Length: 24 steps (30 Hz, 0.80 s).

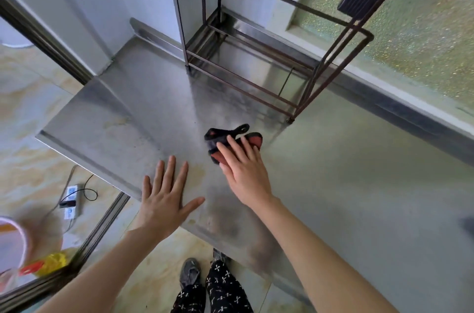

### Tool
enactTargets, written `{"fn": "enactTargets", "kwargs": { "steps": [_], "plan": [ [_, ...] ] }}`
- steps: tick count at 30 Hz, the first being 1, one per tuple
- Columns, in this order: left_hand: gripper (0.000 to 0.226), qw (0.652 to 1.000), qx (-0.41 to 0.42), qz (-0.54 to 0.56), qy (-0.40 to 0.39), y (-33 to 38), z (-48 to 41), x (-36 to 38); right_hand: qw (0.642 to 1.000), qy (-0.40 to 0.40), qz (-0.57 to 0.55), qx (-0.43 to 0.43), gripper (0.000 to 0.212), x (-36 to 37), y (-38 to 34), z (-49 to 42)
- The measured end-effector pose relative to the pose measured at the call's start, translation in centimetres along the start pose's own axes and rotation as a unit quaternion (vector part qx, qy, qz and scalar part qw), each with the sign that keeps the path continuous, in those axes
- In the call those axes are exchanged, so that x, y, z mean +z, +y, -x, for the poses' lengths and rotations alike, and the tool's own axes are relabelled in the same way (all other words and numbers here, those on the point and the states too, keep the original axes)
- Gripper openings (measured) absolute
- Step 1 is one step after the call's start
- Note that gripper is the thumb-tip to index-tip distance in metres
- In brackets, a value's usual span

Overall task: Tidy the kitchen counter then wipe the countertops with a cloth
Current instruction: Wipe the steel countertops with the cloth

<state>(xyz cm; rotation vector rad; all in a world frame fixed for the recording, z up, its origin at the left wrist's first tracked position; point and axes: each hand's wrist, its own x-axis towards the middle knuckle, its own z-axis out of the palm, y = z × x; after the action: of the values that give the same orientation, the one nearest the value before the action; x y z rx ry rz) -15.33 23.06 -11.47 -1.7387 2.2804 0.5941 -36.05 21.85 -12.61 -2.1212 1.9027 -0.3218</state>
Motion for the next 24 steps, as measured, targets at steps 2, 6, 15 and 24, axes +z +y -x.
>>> {"fn": "enactTargets", "kwargs": {
  "steps": [2,6,15,24],
  "plan": [
    [0.093,1.0,-0.003,0.005,0.005,-0.1,0.0,0.0,1.0,0.014,0.018,0.02,0.046,-0.5,2.3,-0.9],
    [0.09,1.0,-0.008,0.022,0.01,-0.3,-0.1,0.5,0.974,0.112,0.006,0.195,0.043,-0.4,3.8,-4.0],
    [0.083,0.994,0.001,0.091,0.062,-1.0,0.6,0.0,0.993,-0.027,0.01,-0.113,0.046,0.9,-0.7,-1.2],
    [0.082,0.987,-0.06,0.131,0.072,-2.2,1.9,-0.7,0.996,0.02,-0.017,0.08,0.045,1.1,-3.3,4.2]
  ]
}}
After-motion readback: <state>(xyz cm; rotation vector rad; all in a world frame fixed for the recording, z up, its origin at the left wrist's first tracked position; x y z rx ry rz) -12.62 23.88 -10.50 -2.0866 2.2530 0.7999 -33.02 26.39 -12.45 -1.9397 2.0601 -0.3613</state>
